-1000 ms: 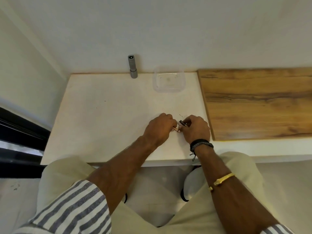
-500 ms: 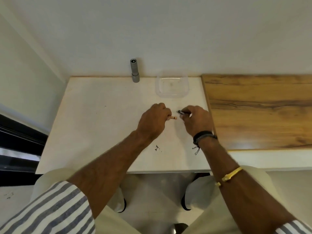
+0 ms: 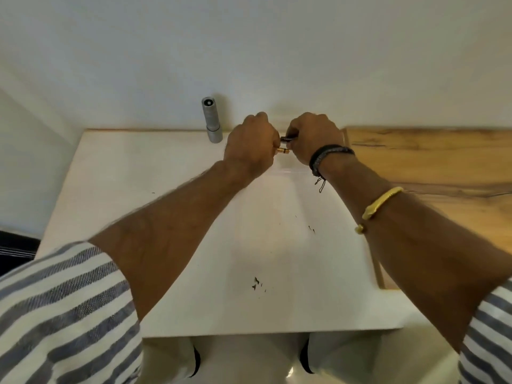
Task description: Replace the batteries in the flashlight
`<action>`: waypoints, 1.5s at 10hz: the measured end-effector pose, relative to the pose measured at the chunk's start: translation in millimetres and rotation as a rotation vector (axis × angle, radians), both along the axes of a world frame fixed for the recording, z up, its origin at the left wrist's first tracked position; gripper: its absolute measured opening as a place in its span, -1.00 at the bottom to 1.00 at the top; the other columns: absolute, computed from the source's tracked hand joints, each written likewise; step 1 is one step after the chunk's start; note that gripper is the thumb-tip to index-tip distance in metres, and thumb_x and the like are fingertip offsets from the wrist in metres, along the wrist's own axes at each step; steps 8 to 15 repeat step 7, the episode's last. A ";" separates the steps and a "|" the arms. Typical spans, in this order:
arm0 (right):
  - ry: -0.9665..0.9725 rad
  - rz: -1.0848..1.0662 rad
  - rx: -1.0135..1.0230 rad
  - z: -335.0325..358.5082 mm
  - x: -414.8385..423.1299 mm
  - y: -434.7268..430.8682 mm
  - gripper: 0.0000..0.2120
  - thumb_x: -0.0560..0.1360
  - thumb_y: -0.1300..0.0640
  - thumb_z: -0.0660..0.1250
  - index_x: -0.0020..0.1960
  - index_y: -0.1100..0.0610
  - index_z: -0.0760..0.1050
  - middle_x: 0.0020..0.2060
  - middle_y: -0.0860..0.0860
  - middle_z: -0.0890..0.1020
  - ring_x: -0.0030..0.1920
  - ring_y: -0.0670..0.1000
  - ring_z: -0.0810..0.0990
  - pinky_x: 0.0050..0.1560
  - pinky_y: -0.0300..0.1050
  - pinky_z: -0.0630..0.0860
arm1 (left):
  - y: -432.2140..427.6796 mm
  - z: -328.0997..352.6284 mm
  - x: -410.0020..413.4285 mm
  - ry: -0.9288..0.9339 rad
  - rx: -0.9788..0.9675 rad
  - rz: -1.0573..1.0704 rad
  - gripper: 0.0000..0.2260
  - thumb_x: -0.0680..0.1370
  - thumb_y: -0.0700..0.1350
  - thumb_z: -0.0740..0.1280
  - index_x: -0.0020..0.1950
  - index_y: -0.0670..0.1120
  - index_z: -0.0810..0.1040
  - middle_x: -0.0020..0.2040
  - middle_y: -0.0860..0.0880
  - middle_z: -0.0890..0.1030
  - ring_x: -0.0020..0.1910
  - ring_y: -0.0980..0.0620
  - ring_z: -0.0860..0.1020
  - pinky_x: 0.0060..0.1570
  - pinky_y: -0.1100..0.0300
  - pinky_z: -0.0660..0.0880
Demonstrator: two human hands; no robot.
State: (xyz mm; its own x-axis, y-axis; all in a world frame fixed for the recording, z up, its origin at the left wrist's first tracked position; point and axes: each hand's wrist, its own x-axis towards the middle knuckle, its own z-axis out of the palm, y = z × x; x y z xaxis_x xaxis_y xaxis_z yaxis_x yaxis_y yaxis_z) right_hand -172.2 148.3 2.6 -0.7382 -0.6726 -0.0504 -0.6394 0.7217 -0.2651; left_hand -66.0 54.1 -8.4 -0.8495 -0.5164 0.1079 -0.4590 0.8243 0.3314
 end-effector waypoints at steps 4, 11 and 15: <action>-0.008 -0.037 -0.035 -1.4 9.2 8.9 -0.74 0.54 0.21 0.39 0.18 -0.02 0.63 0.17 0.02 0.65 0.13 0.11 0.64 0.10 -0.03 0.60 | 7.9 -0.6 16.4 0.133 0.153 0.069 -0.86 0.56 -0.06 0.37 0.09 -0.03 0.66 0.06 0.00 0.51 0.06 0.01 0.51 -0.10 0.13 0.45; -0.057 -0.102 -0.334 21.5 76.0 71.3 -0.72 0.62 0.15 0.27 0.29 0.02 0.58 0.17 0.04 0.63 0.14 0.12 0.61 0.13 0.03 0.56 | 51.7 16.5 87.3 0.257 0.118 0.095 -0.72 0.64 -0.05 0.23 0.30 -0.08 0.55 0.22 -0.06 0.55 0.23 -0.05 0.49 0.20 0.05 0.48; -0.057 -0.102 -0.334 21.5 76.0 71.3 -0.72 0.62 0.15 0.27 0.29 0.02 0.58 0.17 0.04 0.63 0.14 0.12 0.61 0.13 0.03 0.56 | 51.7 16.5 87.3 0.257 0.118 0.095 -0.72 0.64 -0.05 0.23 0.30 -0.08 0.55 0.22 -0.06 0.55 0.23 -0.05 0.49 0.20 0.05 0.48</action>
